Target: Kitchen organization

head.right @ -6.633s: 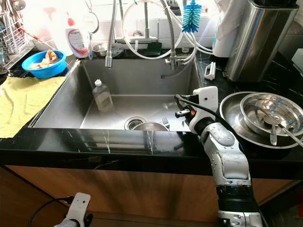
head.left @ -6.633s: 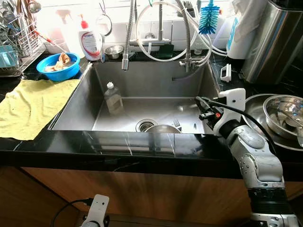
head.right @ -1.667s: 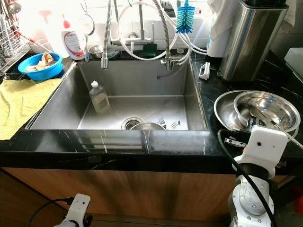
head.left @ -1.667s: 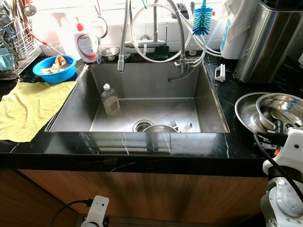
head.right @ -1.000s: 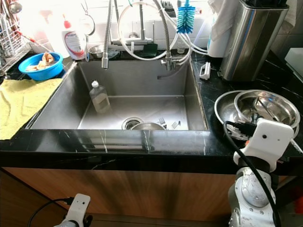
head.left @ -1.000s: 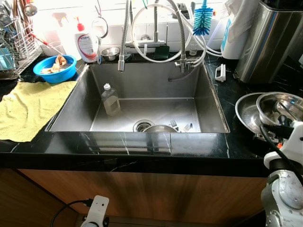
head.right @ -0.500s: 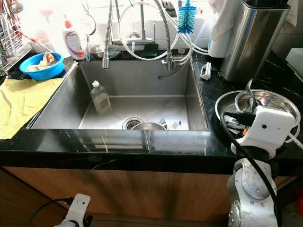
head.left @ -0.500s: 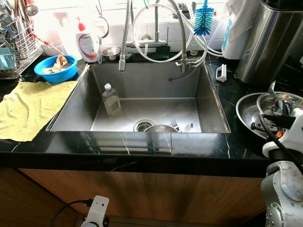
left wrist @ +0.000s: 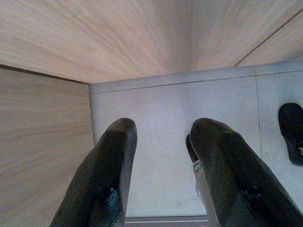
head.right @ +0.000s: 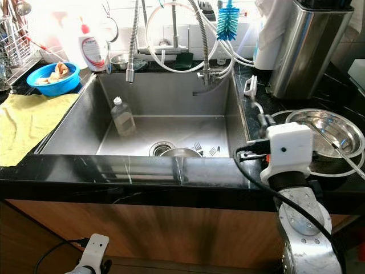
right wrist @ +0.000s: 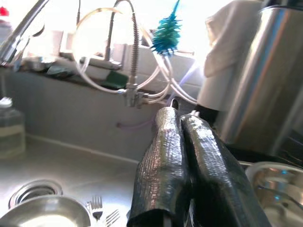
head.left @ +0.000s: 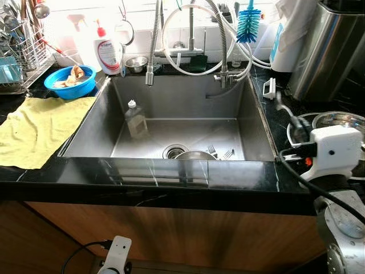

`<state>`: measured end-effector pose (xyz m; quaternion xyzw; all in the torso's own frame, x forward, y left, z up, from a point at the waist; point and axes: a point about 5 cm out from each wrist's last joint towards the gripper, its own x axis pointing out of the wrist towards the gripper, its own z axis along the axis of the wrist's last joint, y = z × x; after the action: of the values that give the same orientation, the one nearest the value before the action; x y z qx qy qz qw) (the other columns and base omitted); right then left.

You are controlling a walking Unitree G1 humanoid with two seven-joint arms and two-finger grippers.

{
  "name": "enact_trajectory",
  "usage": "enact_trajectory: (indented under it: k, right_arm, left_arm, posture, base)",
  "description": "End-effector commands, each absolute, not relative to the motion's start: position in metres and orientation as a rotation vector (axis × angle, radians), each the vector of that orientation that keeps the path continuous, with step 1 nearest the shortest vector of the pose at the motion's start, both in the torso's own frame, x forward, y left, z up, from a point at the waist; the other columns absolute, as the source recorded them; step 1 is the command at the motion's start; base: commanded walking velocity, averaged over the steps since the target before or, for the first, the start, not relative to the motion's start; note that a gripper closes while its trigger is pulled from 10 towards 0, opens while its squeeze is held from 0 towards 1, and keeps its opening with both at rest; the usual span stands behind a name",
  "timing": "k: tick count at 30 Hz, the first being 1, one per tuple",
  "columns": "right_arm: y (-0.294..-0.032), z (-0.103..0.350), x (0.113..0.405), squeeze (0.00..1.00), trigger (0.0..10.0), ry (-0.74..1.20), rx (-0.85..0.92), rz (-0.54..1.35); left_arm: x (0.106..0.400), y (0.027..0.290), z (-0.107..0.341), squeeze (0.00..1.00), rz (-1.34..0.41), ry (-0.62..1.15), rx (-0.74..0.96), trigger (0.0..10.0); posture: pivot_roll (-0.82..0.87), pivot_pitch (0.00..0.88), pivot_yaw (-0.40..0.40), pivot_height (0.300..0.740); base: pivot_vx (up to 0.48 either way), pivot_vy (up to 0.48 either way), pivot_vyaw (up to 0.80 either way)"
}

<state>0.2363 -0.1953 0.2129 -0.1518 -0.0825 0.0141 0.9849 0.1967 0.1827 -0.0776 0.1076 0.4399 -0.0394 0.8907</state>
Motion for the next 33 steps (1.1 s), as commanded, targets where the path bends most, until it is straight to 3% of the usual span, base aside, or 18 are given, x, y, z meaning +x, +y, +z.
enact_trajectory:
  k: [1, 10, 27, 33]
  right_arm:
    - [-0.195, 0.211, 0.238, 0.00, 10.0, -0.154, -0.309, 0.057]
    - [-0.208, 0.200, 0.260, 0.00, 10.0, -0.105, -0.329, 0.117]
    - [-0.177, 0.196, 0.297, 0.00, 10.0, -0.152, -0.066, 0.355]
    - [-0.178, 0.189, 0.306, 0.00, 10.0, -0.104, -0.057, 0.346]
  left_arm:
    - [0.196, 0.187, -0.077, 0.00, -0.067, 0.910, 0.234, 10.0]
    - [0.197, 0.186, -0.077, 0.00, -0.061, 0.908, 0.228, 10.0]
    - [0.197, 0.186, -0.077, 0.00, -0.064, 0.908, 0.231, 10.0]
    - [0.196, 0.186, -0.077, 0.00, -0.065, 0.910, 0.231, 10.0]
  posture:
    - [-0.21, 0.000, 0.066, 0.740]
    - [-0.20, 0.000, 0.067, 0.740]
    - [-0.20, 0.000, 0.078, 0.740]
    - [-0.19, 0.000, 0.073, 0.740]
  base:
    - [0.000, 0.000, 0.00]
    - [0.000, 0.000, 0.00]
    - [0.000, 0.000, 0.00]
    - [0.000, 0.000, 0.00]
